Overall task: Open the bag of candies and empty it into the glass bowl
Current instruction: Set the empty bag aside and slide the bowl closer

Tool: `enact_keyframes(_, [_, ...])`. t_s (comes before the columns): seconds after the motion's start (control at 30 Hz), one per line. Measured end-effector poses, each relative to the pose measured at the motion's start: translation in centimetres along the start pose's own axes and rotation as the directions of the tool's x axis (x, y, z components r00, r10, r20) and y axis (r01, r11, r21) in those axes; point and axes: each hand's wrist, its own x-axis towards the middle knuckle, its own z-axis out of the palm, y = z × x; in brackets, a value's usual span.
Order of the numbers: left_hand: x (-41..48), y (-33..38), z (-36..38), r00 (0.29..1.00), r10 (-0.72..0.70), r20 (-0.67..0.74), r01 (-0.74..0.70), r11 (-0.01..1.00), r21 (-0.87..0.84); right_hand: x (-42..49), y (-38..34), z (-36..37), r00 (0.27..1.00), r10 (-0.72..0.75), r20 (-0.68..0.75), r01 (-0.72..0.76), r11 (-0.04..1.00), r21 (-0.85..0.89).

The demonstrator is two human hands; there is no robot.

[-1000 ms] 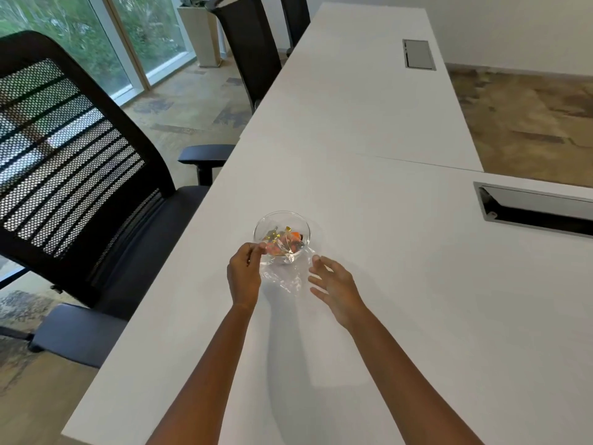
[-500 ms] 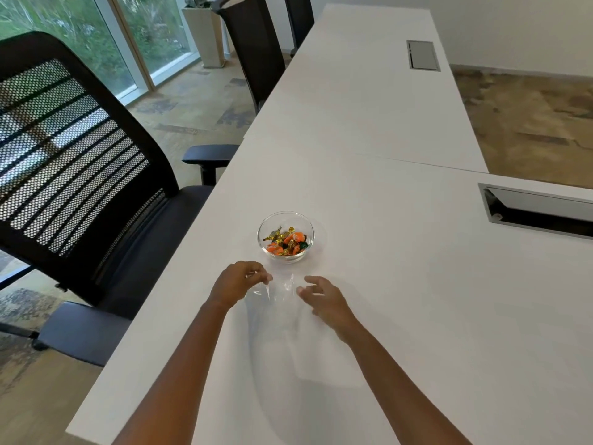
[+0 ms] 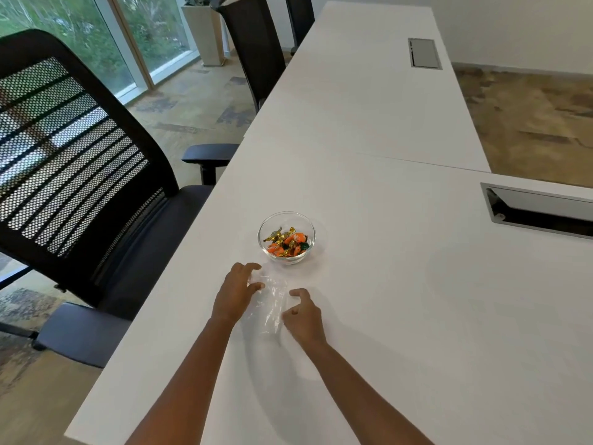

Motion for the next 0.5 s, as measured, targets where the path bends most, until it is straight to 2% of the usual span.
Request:
enact_keyframes(0.2, [-0.7, 0.2, 1.4, 0.987, -0.005, -0.158, 0.035, 0.983, 0.182, -0.1, 0.2, 0.0, 0.999, -0.013, -0.031, 0.013, 1.000, 0.010])
enact_keyframes(0.3, [-0.6, 0.4, 1.2, 0.972, -0.014, -0.236, 0.049, 0.989, 0.141, 0.2, 0.0, -1.0, 0.998, -0.016, -0.059, 0.018, 0.999, 0.045])
enact_keyframes(0.5, [0.6, 1.1, 0.3, 0.950, -0.068, -0.306, 0.062, 0.998, -0.027, 2.5, -1.0, -3.7, 0.985, -0.033, -0.171, 0.049, 0.995, 0.092])
